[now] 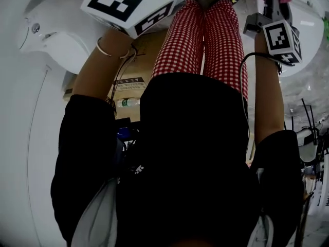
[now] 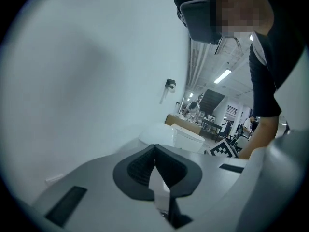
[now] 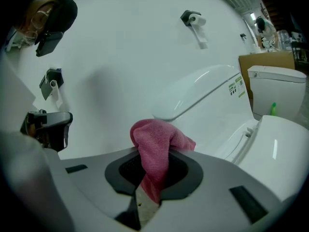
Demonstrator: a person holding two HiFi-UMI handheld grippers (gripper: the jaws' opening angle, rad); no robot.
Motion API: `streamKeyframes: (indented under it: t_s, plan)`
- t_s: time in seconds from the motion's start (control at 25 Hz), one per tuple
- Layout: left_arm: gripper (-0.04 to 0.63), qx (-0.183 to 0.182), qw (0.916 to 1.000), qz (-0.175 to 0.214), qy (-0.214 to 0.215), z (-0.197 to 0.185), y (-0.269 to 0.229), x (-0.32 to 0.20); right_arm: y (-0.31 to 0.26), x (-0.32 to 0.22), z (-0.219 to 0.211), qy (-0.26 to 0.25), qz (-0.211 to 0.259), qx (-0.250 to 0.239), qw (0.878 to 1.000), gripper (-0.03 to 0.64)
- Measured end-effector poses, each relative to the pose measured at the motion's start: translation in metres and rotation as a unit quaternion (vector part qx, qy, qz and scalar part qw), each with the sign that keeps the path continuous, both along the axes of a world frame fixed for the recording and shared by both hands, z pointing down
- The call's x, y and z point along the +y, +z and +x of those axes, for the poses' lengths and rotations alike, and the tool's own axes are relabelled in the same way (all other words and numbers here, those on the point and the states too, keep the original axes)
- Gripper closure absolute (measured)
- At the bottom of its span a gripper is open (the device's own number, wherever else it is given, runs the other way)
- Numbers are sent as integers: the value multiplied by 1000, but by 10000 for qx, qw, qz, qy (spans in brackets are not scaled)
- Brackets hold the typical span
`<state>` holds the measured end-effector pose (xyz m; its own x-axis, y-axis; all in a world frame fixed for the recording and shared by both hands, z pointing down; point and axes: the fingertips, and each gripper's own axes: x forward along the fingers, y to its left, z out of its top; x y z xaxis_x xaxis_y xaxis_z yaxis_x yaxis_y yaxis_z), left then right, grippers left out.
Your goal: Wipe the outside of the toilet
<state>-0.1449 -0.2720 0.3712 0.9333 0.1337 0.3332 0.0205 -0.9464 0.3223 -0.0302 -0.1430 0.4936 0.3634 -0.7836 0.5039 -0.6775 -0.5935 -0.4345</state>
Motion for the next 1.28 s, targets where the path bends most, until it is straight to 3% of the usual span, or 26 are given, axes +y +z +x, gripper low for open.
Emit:
streamKeyframes:
  t_s: [0.2, 0.4, 0.72, 1.04, 1.28]
  plan:
    - [586, 66, 9996, 44, 258, 6, -20, -2, -25, -11, 0, -114, 310, 151, 9993, 538]
    - [586, 99, 9997, 8, 219, 8, -36, -7, -65, -33, 0, -474, 855, 375, 9945, 538]
    - [585, 296, 9983, 413, 290, 10, -77, -7, -120, -53, 2, -534, 1415, 369, 9878, 538]
    - [586, 597, 9950, 695, 396, 8, -124, -1, -200, -65, 5, -732, 2022, 584, 9749, 538]
    - [586, 729, 9935, 782, 387, -16, -153, -4, -249, -83, -29, -1102, 2382, 569, 9633, 538]
